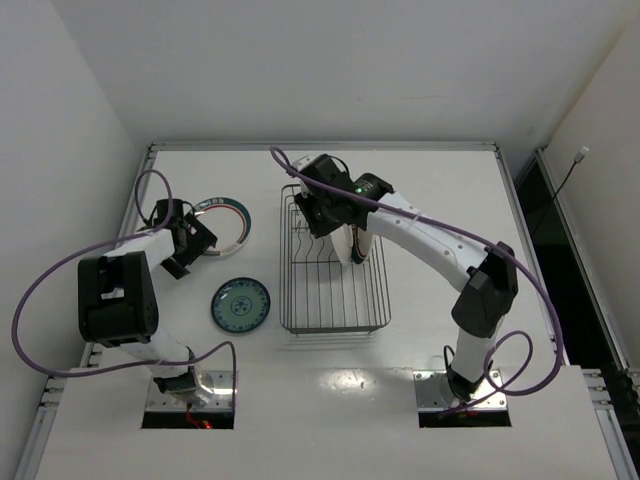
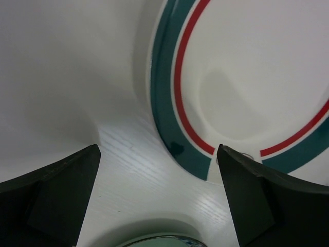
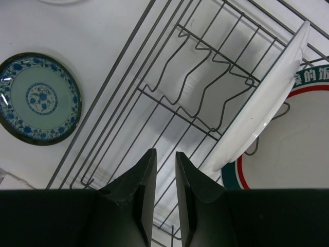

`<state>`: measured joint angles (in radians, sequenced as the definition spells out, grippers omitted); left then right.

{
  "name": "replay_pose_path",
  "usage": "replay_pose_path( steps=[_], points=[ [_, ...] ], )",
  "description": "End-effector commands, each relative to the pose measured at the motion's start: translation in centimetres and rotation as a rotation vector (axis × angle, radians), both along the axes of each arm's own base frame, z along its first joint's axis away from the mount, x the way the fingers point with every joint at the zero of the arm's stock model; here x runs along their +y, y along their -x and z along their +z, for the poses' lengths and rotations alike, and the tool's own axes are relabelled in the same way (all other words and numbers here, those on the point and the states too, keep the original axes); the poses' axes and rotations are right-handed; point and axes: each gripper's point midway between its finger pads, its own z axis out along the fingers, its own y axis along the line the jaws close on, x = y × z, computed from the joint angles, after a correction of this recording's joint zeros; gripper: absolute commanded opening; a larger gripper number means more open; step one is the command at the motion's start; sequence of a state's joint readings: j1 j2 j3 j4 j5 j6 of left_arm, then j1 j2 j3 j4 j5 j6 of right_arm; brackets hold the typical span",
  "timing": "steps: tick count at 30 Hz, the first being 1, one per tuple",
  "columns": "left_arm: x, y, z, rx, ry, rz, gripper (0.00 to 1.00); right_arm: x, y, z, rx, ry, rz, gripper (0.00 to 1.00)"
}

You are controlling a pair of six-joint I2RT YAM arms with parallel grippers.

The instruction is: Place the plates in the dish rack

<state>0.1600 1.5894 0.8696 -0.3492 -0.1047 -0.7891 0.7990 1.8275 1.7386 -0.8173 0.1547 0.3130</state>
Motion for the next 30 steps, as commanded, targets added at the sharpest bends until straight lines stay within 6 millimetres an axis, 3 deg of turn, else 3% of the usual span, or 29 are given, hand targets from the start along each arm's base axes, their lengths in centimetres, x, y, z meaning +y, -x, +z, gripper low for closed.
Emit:
replay_pose_path(
  steps=[1, 4, 7, 8, 10, 15, 17, 20, 22, 27, 30],
  points=[
    [-0.8, -2.4, 0.5, -0.125, 0.101, 0.047, 0.96, 1.1, 0.4, 2.8, -0.052, -0.115, 0.046, 0.18],
    [-1.2, -3.0, 0.1, -0.160, 0.137, 0.072, 0.96, 0.9, 0.3, 2.4, -0.050, -0.125, 0.046, 0.18],
    [-1.4, -3.5, -0.4, -0.168, 0.156, 0.081, 0.87, 0.6, 0.2, 1.8, -0.046, -0.098, 0.043, 0.10],
    [-1.7, -3.6, -0.8, -0.165, 0.175, 0.070, 0.78, 0.1, 0.0, 0.9, -0.024, -0.076, 0.032, 0.09],
    [-2.0, -4.1, -0.8, -0.180, 0.189, 0.059, 0.70, -0.6, -0.5, -0.3, -0.012, -0.037, 0.005, 0.08],
    [-2.5, -4.6, -0.8, -0.206, 0.213, 0.037, 0.30, -2.6, -1.4, -0.2, -0.042, 0.026, -0.082, 0.03],
    [-2.5, -4.6, -0.8, -0.206, 0.213, 0.037, 0.19, -4.1, -2.3, -0.2, -0.059, 0.055, -0.140, 0.02],
    [-2.5, -4.3, -0.7, -0.208, 0.213, 0.037, 0.11, -6.5, -2.9, -0.2, -0.067, 0.120, -0.211, 0.00],
    [-2.4, -4.6, 0.5, -0.240, 0.203, 0.025, 0.01, -7.8, -3.2, 0.0, -0.089, 0.150, -0.258, 0.00],
    [-2.2, -5.0, 3.6, -0.317, 0.177, 0.014, 0.00, -10.6, -3.5, 1.0, -0.116, 0.171, -0.323, 0.00],
    [-1.9, -5.3, 5.2, -0.356, 0.156, 0.008, 0.00, -9.1, -3.3, 2.3, -0.146, 0.063, -0.261, 0.00]
  ],
)
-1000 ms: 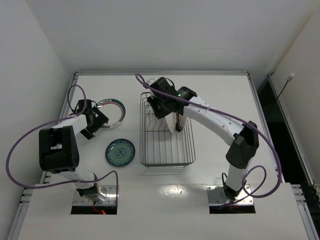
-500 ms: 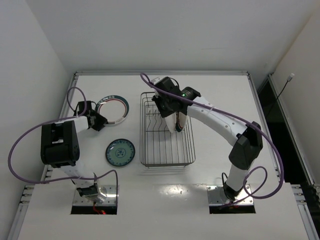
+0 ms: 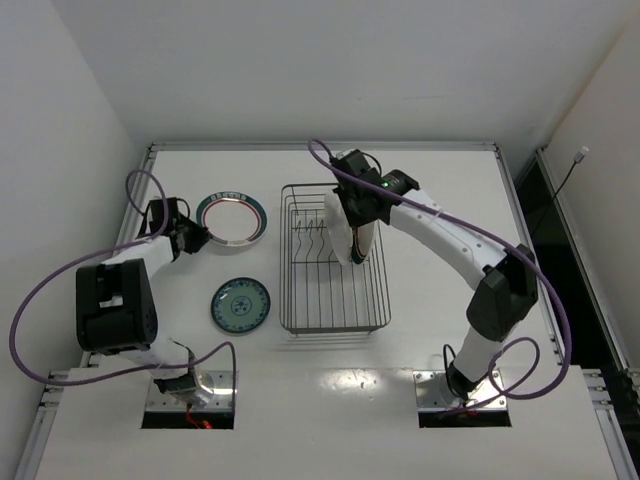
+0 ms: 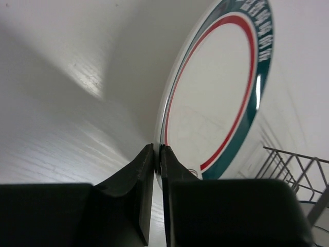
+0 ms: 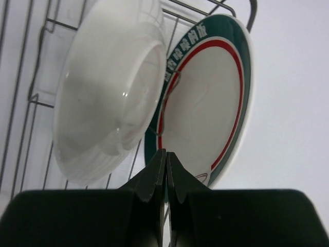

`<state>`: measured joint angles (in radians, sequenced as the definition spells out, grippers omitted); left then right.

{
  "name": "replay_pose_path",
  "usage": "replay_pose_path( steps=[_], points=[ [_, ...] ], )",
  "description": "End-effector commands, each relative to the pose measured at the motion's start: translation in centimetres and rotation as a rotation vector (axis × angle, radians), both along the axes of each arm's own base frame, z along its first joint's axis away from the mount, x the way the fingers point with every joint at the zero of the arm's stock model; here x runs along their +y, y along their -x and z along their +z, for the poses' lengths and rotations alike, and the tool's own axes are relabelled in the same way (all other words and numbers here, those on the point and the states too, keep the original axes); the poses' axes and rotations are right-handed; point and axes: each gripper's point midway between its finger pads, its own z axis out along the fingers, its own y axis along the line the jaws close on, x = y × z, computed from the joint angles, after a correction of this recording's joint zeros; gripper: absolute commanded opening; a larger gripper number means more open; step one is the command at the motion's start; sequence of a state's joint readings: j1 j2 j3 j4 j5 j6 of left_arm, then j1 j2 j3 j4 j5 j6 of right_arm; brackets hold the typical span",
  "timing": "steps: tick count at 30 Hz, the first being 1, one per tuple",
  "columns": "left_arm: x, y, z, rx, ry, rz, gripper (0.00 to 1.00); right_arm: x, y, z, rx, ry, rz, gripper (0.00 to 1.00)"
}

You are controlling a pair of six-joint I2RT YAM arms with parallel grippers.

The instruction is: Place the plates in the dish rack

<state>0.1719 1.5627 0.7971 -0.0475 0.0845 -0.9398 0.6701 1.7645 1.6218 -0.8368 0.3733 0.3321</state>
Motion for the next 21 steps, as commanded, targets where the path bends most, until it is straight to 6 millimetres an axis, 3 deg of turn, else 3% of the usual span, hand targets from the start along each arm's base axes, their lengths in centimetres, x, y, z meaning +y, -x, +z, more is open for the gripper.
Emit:
replay_pose_path(
  steps=[1, 4, 6, 7, 10, 12, 17, 18, 20, 21],
  points=[
    [0.7, -0.4, 2.4, -0.063, -0.042, -0.002, 0.00, 2.1, -0.2, 4.6, -0.130, -0.175, 0.071, 0.00],
    [0.7, -0.6, 4.3, -0.108, -0.057, -0.007, 0.00, 5.2, 0.7, 6.5, -0.156, -0.298, 0.185, 0.00],
    [0.8, -0.8, 5.7, -0.143, -0.063, -0.007, 0.00, 6.1, 0.6, 6.5, -0.150, -0.301, 0.212, 0.00],
    [0.8, -0.8, 6.7, -0.170, -0.068, -0.006, 0.00, 7.1, 0.9, 5.3, -0.116, -0.291, 0.233, 0.00],
    [0.7, -0.7, 8.8, -0.202, -0.074, -0.006, 0.00, 7.9, 1.1, 4.8, -0.118, -0.263, 0.252, 0.00],
    [1.1, -1.0, 11.7, -0.262, -0.098, 0.011, 0.00, 8.9, 1.4, 5.1, -0.135, -0.271, 0.270, 0.00],
    [1.2, -0.6, 15.6, -0.323, -0.114, 0.020, 0.00, 10.2, 0.9, 3.9, -0.118, -0.196, 0.267, 0.00],
    [1.2, -0.6, 17.2, -0.361, -0.120, 0.021, 0.00, 10.6, 1.0, 3.2, -0.114, -0.166, 0.266, 0.00],
    [1.4, -0.4, 17.7, -0.356, -0.133, 0.024, 0.00, 11.1, 0.9, 3.4, -0.131, -0.149, 0.251, 0.00],
    [1.4, -0.2, 18.3, -0.372, -0.136, 0.025, 0.00, 10.2, 0.5, 3.2, -0.135, -0.098, 0.217, 0.00]
  ],
)
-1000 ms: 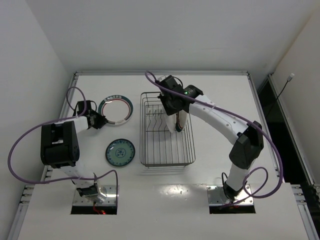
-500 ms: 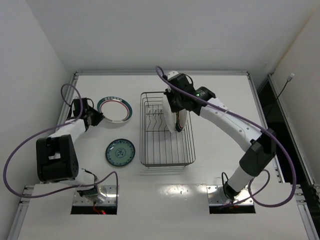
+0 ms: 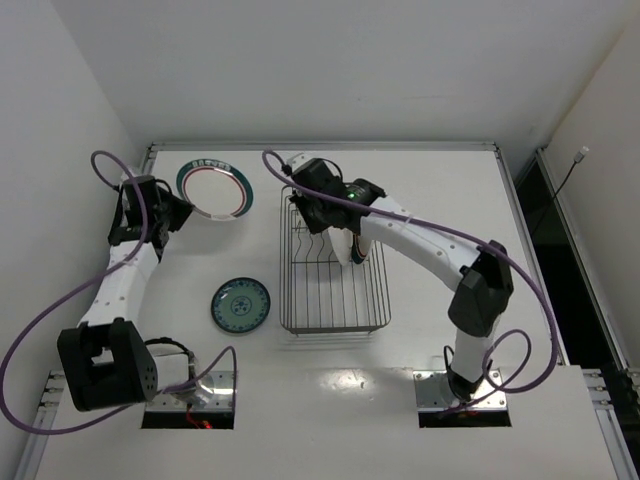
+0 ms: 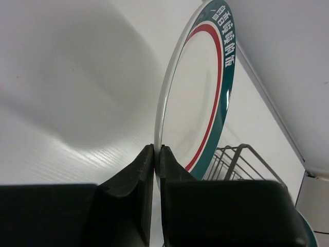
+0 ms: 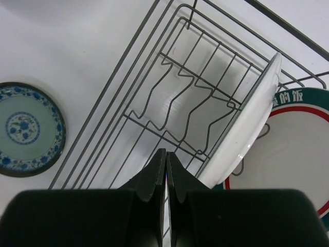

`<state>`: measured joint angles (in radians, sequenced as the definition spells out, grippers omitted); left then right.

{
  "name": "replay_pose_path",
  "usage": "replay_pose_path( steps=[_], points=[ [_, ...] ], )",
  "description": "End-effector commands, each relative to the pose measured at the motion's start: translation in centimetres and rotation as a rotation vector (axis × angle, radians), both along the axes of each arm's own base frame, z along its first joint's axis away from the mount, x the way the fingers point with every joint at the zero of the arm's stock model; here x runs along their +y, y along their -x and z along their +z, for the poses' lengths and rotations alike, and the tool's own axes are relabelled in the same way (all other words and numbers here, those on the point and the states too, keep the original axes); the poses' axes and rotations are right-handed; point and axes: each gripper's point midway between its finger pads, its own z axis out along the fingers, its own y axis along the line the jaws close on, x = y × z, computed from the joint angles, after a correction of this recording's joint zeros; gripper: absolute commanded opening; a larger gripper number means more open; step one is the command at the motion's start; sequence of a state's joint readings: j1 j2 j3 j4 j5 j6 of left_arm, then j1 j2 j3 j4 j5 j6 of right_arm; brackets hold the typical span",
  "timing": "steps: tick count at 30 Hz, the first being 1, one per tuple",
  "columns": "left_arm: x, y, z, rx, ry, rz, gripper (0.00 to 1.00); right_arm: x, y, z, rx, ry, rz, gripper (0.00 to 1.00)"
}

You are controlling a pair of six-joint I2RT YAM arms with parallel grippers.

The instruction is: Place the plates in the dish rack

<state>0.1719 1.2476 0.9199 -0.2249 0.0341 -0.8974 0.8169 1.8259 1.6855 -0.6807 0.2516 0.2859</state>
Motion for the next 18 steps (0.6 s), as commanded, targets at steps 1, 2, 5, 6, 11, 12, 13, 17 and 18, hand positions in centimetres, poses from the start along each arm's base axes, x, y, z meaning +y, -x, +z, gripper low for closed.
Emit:
replay_pose_path(
  steps=[1, 2, 5, 6, 11, 12, 13, 17, 18],
  points=[
    [0.4, -0.3, 5.7, -0.137, -0.040, 0.003, 0.00, 0.5, -1.1, 1.4, -0.075, 0.064, -0.062, 0.00],
    [0.4, -0.3, 6.1, -0.138, -0.041, 0.003, 0.00, 0.4, -1.1, 1.0, -0.078, 0.100, -0.073, 0.00],
    [0.4, 0.1, 7.4, -0.157, -0.052, -0.001, 0.00, -2.0, -2.1, -0.3, -0.095, 0.238, -0.190, 0.00],
    [0.4, 0.3, 7.8, -0.167, -0.054, -0.001, 0.00, -2.6, -2.2, -0.5, -0.095, 0.268, -0.216, 0.00],
    [-0.4, 0.6, 9.4, -0.204, -0.044, -0.035, 0.00, -5.3, -2.0, 0.2, -0.118, 0.332, -0.295, 0.00],
    [-0.6, 0.8, 9.7, -0.214, -0.040, -0.046, 0.00, -5.3, -1.9, 0.5, -0.124, 0.322, -0.297, 0.00],
    [-1.0, 0.8, 10.2, -0.225, -0.034, -0.064, 0.00, -5.8, -1.6, 0.6, -0.123, 0.325, -0.297, 0.00],
    [-1.7, 0.8, 10.5, -0.229, -0.010, -0.095, 0.00, -7.8, -2.3, 2.1, -0.168, 0.337, -0.360, 0.00],
    [-1.8, 0.9, 10.5, -0.229, -0.006, -0.103, 0.00, -7.9, -2.2, 2.8, -0.177, 0.324, -0.363, 0.00]
  ],
)
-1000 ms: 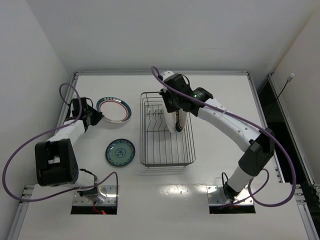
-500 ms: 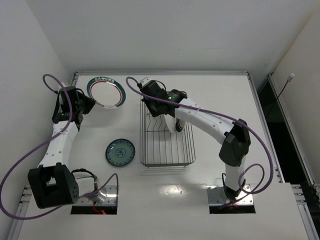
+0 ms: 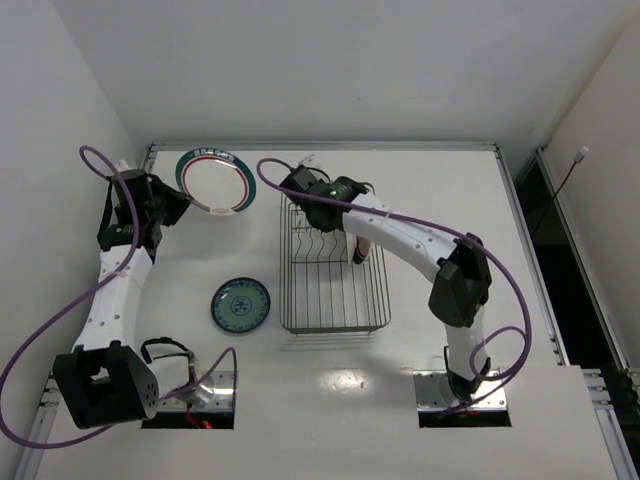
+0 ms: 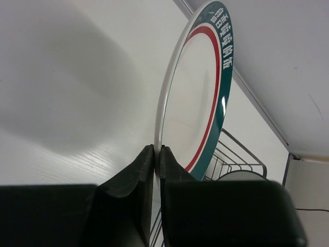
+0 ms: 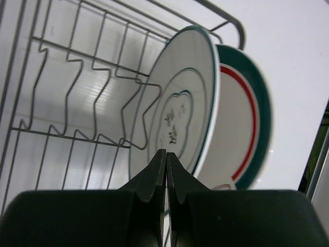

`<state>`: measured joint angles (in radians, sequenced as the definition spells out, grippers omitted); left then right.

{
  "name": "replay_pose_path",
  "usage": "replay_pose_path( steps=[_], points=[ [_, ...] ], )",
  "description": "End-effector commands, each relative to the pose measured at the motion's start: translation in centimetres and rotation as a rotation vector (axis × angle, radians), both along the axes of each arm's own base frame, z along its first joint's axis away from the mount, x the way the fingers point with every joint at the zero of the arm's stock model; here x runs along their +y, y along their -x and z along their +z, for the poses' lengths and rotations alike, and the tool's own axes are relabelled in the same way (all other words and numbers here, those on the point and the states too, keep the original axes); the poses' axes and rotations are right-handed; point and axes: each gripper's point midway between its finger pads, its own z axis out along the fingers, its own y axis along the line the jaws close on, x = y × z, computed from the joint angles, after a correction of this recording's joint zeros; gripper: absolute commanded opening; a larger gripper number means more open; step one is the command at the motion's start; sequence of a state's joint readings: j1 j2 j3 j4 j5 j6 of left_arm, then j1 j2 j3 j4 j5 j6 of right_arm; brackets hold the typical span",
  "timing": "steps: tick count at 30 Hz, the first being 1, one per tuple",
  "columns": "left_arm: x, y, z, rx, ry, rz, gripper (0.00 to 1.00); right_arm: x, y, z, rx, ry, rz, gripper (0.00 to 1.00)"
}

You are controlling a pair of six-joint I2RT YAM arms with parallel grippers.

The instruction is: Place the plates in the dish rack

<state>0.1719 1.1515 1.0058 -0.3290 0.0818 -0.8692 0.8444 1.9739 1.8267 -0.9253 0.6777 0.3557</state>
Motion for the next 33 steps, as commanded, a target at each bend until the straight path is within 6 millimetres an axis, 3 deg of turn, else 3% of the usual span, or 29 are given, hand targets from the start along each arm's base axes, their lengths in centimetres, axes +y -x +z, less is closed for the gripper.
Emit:
replay_pose_path(
  steps=[1, 2, 5, 8, 9, 10, 12, 13, 14, 16, 20, 21, 22, 23, 25, 26, 27, 29, 33],
  points=[
    [-1.1, -0.4, 5.3, -0.151, 0.015, -0.059, 0.00, -2.1, -0.3, 5.1, -0.130, -0.051, -0.068, 0.00],
    [-1.5, -0.3, 5.4, -0.153, 0.025, -0.082, 0.00, -1.3, -0.3, 6.0, -0.161, -0.101, -0.056, 0.00],
    [-2.2, -0.3, 6.0, -0.166, 0.047, -0.117, 0.00, -2.1, -0.5, 7.7, -0.185, -0.181, -0.063, 0.05],
    [-2.6, -0.2, 6.8, -0.176, 0.053, -0.138, 0.00, -4.0, -1.0, 7.1, -0.164, -0.137, -0.102, 0.05],
    [-2.6, -0.2, 7.8, -0.198, 0.038, -0.143, 0.00, -4.4, -1.3, 7.5, -0.178, -0.138, -0.117, 0.05],
    [-2.8, -0.1, 7.6, -0.189, 0.044, -0.153, 0.00, -4.4, -1.1, 8.2, -0.182, -0.151, -0.105, 0.05],
    [-3.0, 0.1, 8.4, -0.208, 0.043, -0.164, 0.00, -2.6, -0.9, 9.1, -0.207, -0.244, -0.051, 0.07],
    [-3.8, 0.2, 8.9, -0.227, 0.056, -0.209, 0.00, 0.4, -0.1, 10.5, -0.197, -0.449, 0.077, 0.15],
    [-3.8, 0.2, 8.9, -0.227, 0.056, -0.209, 0.00, 1.5, 0.5, 10.2, -0.156, -0.488, 0.128, 0.18],
    [-4.9, 0.4, 9.9, -0.272, 0.090, -0.263, 0.00, 3.1, 0.8, 10.8, -0.156, -0.614, 0.190, 0.27],
    [-7.2, 0.7, 10.4, -0.312, 0.146, -0.368, 0.00, 6.0, 1.6, 11.6, -0.058, -0.800, 0.301, 0.33],
    [-7.4, 0.7, 10.3, -0.318, 0.157, -0.377, 0.00, 5.9, 1.5, 10.3, -0.034, -0.812, 0.289, 0.38],
    [-7.8, 0.8, 10.5, -0.326, 0.162, -0.402, 0.00, 6.1, 2.0, 10.9, -0.030, -0.866, 0.310, 0.45],
    [-7.9, 1.1, 10.3, -0.323, 0.166, -0.410, 0.00, 5.5, 1.8, 11.5, -0.062, -0.954, 0.295, 0.62],
    [-8.2, 1.1, 10.6, -0.343, 0.181, -0.422, 0.00, 5.7, 2.3, 12.5, -0.051, -1.079, 0.336, 0.73],
    [-8.6, 1.3, 10.4, -0.344, 0.199, -0.447, 0.00, 5.8, 1.9, 13.3, -0.063, -1.136, 0.356, 0.73],
    [-9.2, 1.4, 9.9, -0.341, 0.220, -0.469, 0.00, 5.0, 1.4, 13.0, -0.040, -1.186, 0.329, 0.75],
    [-10.0, 1.7, 10.7, -0.380, 0.270, -0.510, 0.00, 5.5, 1.3, 12.1, 0.007, -1.262, 0.371, 0.75],
    [-11.2, 2.0, 10.6, -0.379, 0.311, -0.544, 0.00, 4.8, 1.0, 12.8, 0.008, -1.410, 0.370, 0.75]
  ],
)
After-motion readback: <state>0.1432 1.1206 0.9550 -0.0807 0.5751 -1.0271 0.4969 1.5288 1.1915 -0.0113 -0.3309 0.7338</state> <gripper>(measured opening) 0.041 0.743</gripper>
